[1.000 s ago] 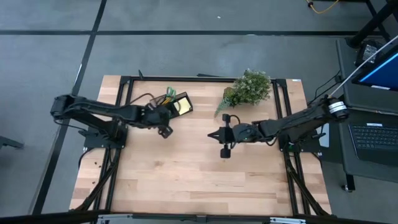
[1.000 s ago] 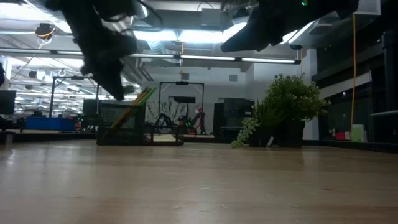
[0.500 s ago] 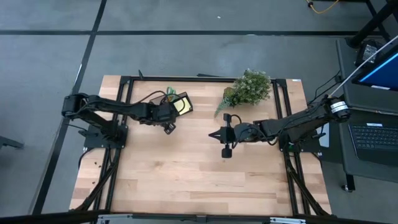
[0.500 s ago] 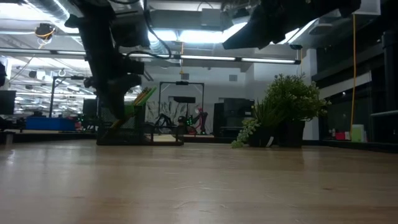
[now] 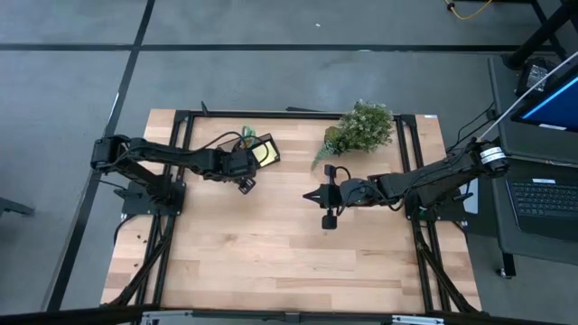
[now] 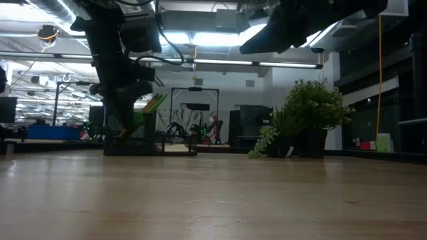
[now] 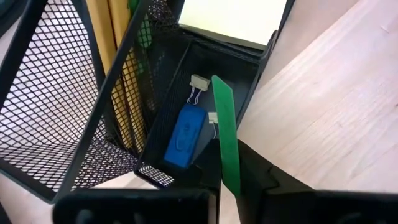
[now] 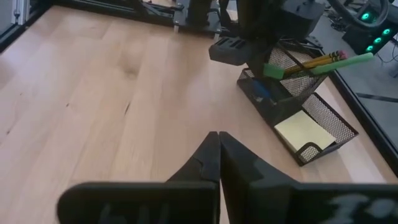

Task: Pick and place office supplies into organizer
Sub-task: Put the green eraser into the desk organizer, then return to Home Position

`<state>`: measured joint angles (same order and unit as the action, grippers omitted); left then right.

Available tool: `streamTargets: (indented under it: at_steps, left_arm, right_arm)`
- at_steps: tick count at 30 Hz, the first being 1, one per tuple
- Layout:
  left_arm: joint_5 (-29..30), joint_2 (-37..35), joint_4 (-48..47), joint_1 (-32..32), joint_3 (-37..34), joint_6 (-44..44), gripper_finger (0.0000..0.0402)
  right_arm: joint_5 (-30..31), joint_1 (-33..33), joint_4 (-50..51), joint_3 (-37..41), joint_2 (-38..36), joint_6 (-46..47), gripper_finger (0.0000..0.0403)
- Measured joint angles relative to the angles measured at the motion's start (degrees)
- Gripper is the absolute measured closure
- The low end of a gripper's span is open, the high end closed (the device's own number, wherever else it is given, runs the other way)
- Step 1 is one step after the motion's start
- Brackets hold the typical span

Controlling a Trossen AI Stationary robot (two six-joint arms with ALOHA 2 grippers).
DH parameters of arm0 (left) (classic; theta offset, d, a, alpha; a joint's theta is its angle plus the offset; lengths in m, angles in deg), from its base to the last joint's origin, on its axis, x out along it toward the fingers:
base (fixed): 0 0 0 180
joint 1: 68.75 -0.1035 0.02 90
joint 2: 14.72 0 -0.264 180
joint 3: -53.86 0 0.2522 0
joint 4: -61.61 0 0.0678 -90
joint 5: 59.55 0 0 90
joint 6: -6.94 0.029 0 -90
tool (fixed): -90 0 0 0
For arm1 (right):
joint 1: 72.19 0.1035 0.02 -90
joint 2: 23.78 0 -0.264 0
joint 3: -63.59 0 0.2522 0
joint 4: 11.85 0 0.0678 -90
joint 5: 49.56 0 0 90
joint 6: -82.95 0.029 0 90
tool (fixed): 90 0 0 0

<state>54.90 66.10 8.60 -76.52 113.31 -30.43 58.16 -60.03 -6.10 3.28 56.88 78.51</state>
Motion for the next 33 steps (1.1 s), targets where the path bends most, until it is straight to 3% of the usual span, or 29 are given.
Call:
streamTargets:
  at_steps: [10, 21, 27, 33]
  left_arm:
    - [2.15, -0.01, 0.00, -0.02, 0.00, -4.06, 0.0345]
    - [2.82, -0.13, 0.00, 0.00, -0.02, -5.53, 0.0330]
    - [0.91, -0.65, -0.17, 1.16, 2.33, -0.34, 0.0330]
    - [2.12, -0.75, 0.12, 5.65, 9.05, 11.87, 0.0345]
  right_arm:
    - [0.00, 0.00, -0.02, 0.00, 0.00, 1.00, 0.0398]
    - [-0.02, 0.00, -0.04, 0.00, 0.00, 1.00, 0.0398]
    - [-0.02, 0.00, -0.32, 0.00, 0.02, 0.98, 0.0398]
    - [0.00, 0.49, 0.89, 0.00, -1.71, 0.83, 0.0398]
